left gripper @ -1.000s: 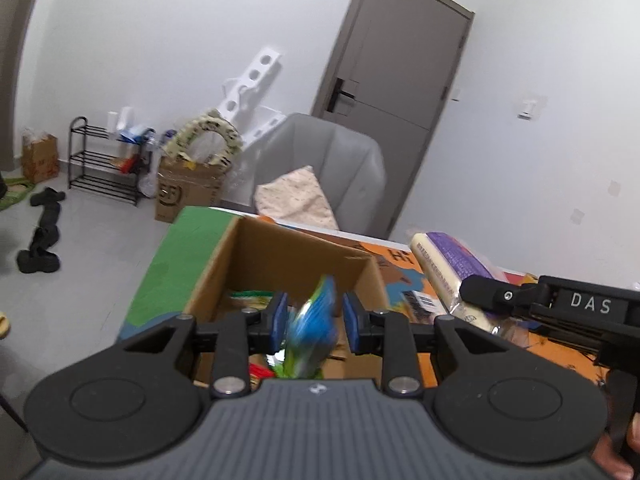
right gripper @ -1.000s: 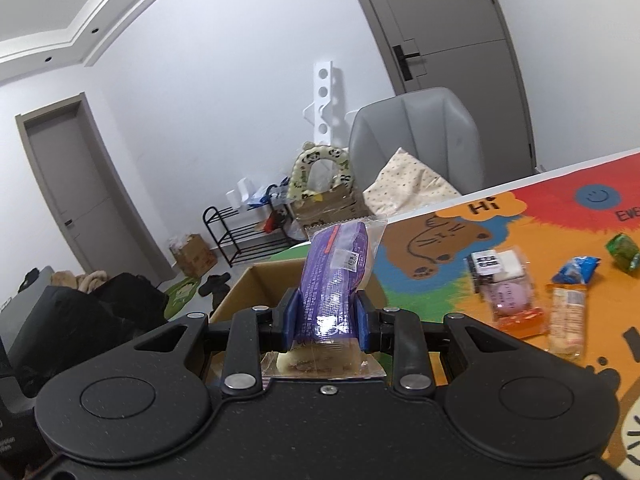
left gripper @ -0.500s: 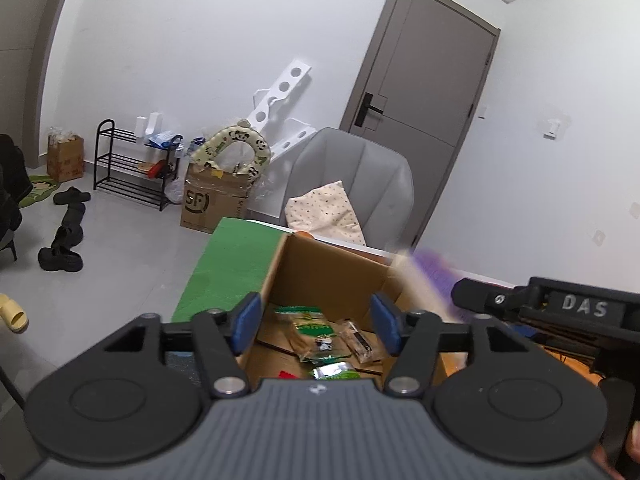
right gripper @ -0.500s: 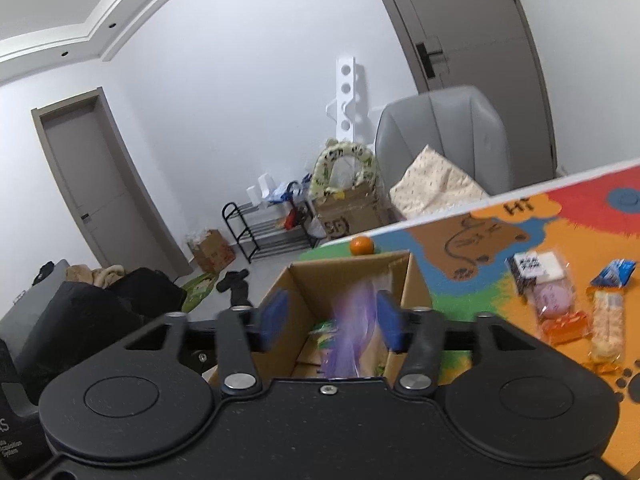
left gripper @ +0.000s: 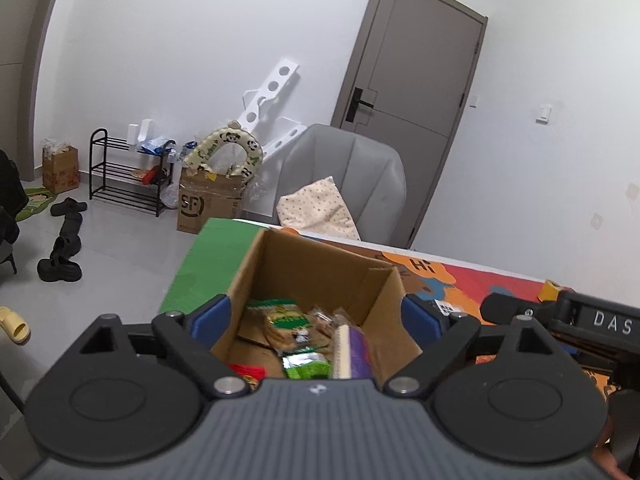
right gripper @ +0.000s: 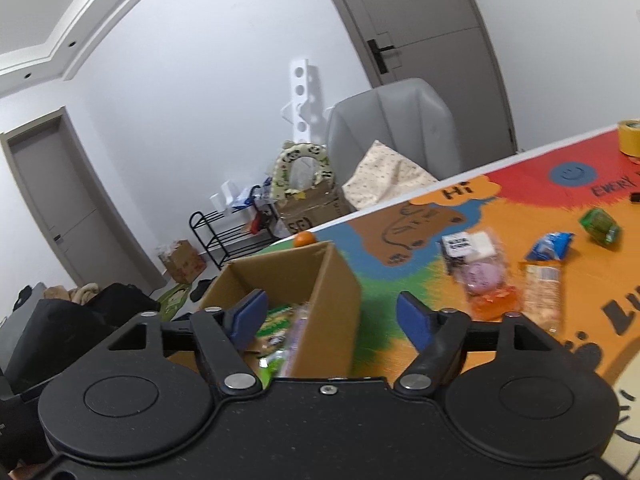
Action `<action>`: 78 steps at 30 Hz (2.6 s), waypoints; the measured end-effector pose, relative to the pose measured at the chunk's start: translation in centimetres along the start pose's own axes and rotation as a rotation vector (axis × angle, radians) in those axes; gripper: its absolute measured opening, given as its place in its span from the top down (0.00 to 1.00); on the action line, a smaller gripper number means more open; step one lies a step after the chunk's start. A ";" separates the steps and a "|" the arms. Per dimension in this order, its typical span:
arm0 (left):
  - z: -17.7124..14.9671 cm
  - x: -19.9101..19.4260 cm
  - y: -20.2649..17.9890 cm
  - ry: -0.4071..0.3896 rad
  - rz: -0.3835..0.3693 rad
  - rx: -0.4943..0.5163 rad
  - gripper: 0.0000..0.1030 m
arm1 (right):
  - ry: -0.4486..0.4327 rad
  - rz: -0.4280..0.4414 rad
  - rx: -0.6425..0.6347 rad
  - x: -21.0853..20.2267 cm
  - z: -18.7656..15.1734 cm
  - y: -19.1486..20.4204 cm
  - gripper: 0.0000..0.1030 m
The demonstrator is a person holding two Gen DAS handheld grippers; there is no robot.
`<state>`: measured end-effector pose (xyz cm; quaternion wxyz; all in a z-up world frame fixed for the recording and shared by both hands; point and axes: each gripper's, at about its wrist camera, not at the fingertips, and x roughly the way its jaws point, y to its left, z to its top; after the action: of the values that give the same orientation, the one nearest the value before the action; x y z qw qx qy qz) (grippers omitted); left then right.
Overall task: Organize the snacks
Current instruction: 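Move both grippers back over the remaining snacks, then grasp the clear biscuit-stick pack with the right gripper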
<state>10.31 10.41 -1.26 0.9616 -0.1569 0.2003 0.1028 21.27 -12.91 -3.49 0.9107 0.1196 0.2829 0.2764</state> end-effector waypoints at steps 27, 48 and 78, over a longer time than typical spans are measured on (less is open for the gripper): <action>-3.6 2.8 -11.2 0.110 -0.091 0.163 0.07 | -0.017 -0.052 0.182 -4.6 -0.4 -12.4 0.05; -5.1 7.2 -15.1 0.122 -0.160 0.170 0.40 | 0.078 -0.097 0.214 1.5 -1.5 -16.7 0.34; -7.1 14.0 -18.2 0.208 -0.171 0.197 0.43 | 0.108 -0.180 0.191 3.3 -1.5 -20.0 0.68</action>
<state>25.14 -7.08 -8.55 0.9516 -0.0883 0.2939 -0.0161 31.37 -27.32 -13.71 0.8997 0.1646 0.3661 0.1714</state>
